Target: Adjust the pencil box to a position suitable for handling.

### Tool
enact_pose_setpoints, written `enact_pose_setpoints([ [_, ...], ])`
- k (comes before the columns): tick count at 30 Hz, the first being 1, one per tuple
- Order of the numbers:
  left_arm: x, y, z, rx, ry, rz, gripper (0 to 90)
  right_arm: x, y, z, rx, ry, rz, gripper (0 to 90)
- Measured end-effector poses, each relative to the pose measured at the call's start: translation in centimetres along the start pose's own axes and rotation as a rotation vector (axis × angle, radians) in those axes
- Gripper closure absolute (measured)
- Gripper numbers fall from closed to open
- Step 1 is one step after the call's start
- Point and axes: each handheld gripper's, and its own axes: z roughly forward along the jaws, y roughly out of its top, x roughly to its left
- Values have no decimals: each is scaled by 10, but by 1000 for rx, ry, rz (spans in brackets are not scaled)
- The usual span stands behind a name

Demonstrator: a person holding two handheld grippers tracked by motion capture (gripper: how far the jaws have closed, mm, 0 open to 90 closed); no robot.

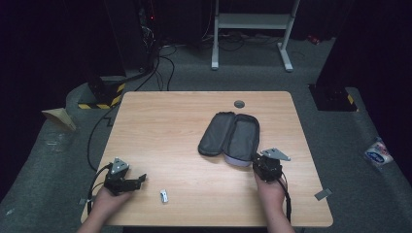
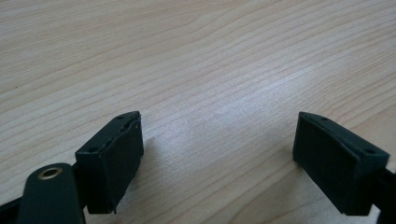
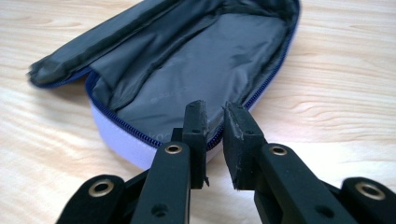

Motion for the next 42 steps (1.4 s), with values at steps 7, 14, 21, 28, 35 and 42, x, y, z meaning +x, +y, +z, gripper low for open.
enact_pose_setpoints([
  [7,0,0,0,0,0,0,164,23,-8,-4,-9,55,-19,774],
  [14,0,0,0,0,0,0,165,59,-9,-2,-18,137,-56,766],
  [21,0,0,0,0,0,0,164,82,-7,3,-11,188,-97,758],
  [28,0,0,0,0,-1,0,164,77,3,-6,-58,187,-103,728],
  [35,0,0,0,0,0,0,165,19,33,1,-59,26,-68,654],
  [42,0,0,0,0,1,1,165,-24,56,26,-20,-77,-21,612],
])
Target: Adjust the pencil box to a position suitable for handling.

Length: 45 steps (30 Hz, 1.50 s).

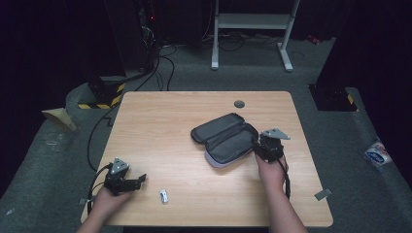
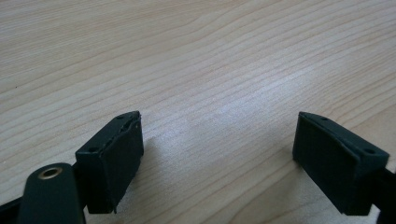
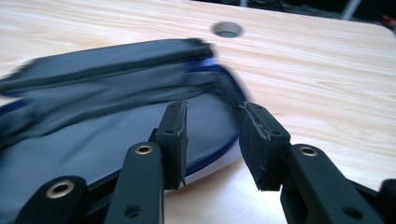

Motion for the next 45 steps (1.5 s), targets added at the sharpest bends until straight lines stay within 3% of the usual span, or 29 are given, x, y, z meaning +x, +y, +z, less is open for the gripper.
enact_pose_setpoints([
  [1,0,0,0,0,0,0,165,-9,5,11,25,-11,26,611],
  [7,0,0,0,2,-1,-1,166,-16,8,34,68,-22,26,642],
  [11,0,0,0,2,0,-2,167,-17,6,39,73,-30,26,702],
  [15,0,0,0,2,0,-1,167,-17,3,43,112,-26,36,790],
  [24,-2,-1,-2,-13,-13,12,229,-2,-9,26,87,11,26,807],
  [27,-4,1,-4,-17,-22,9,391,6,-18,17,61,36,22,797],
  [29,-5,2,-3,-19,-45,-2,440,9,-20,15,54,42,24,796],
  [31,-9,6,-2,-16,-45,10,450,12,-25,10,44,55,21,795],
  [37,-20,21,-1,-68,-67,28,539,23,-36,-4,18,97,23,793],
  [41,-32,33,3,-93,-76,55,582,35,-44,-14,-4,146,10,784],
  [45,-39,42,5,-115,-85,49,611,42,-46,-19,-14,164,-8,753],
])
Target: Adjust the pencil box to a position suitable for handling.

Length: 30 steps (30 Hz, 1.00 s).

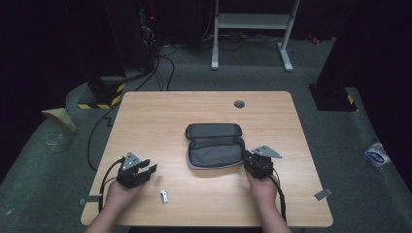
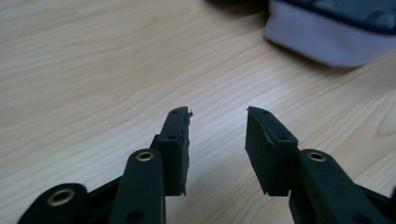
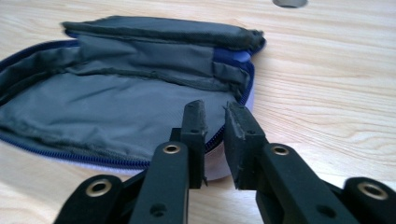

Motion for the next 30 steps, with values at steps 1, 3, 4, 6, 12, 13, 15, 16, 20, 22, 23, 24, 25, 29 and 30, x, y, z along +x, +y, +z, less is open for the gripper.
enact_pose_setpoints([
  [1,-5,6,2,-7,5,17,636,2,1,-8,-34,7,-5,709],
  [3,-8,10,4,-14,2,13,647,1,1,-11,-47,8,-2,701],
  [4,-12,14,8,-28,-8,1,666,-1,3,-19,-73,-5,8,695],
  [6,-14,16,10,-24,-9,8,670,-3,4,-21,-83,-18,9,696],
  [12,-30,31,39,-5,-22,22,680,-25,4,-1,6,-115,34,742],
  [13,-33,33,44,3,-32,16,680,-26,3,4,23,-119,33,745],
  [15,-40,38,59,35,-39,22,681,-27,1,13,53,-128,30,747],
  [16,-40,38,59,35,-39,22,681,-27,0,16,58,-130,33,748],
  [20,-45,38,72,54,-63,7,683,-29,-1,22,82,-134,52,751],
  [22,-45,38,75,53,-72,3,685,-26,0,28,100,-125,52,754],
  [23,-44,39,76,50,-78,-14,687,-23,1,30,101,-120,47,755],
  [24,-44,39,76,50,-78,-14,689,-23,1,30,101,-120,47,755],
  [25,-42,39,76,50,-78,-16,689,-21,3,32,101,-121,42,756],
  [29,-36,38,74,56,-74,-20,695,-12,9,38,94,-101,41,756],
  [30,-35,37,73,55,-73,-27,695,-8,10,40,98,-99,40,756],
])
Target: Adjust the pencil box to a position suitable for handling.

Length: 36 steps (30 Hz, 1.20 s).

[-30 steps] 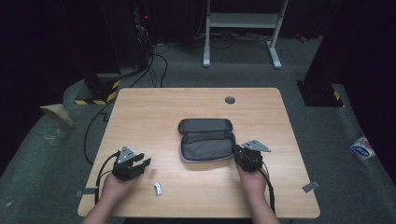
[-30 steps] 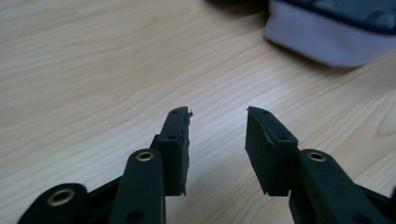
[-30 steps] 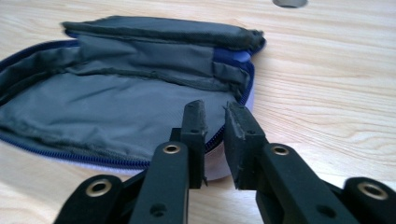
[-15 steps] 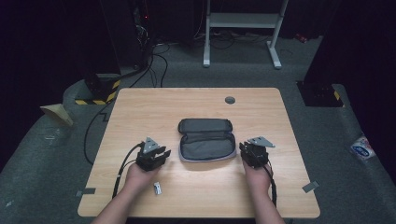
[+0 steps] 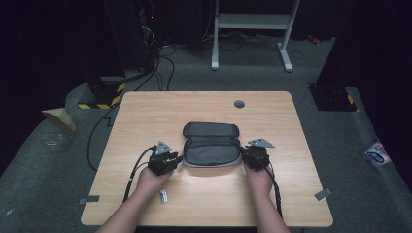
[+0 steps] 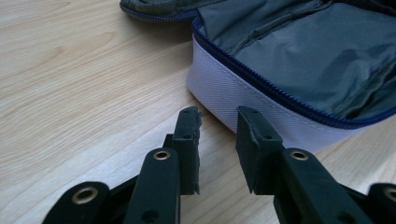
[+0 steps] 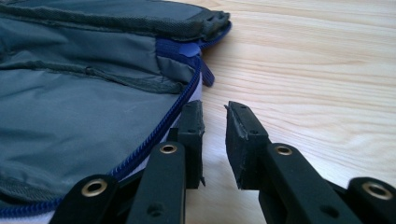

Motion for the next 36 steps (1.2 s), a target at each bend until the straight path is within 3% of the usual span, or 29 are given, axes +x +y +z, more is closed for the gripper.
enact_pose_setpoints([
  [4,9,-3,-7,1,15,-2,701,14,7,10,7,16,-2,756],
  [13,22,-9,-15,-1,27,-8,701,27,12,20,7,45,-12,748],
  [20,21,-7,-7,-8,24,-10,716,26,8,17,8,38,-22,748],
  [24,20,-8,-5,-5,14,-14,711,20,4,16,13,29,-4,730],
  [36,27,-12,-16,-20,71,-3,624,9,5,-1,-49,22,-12,635],
])
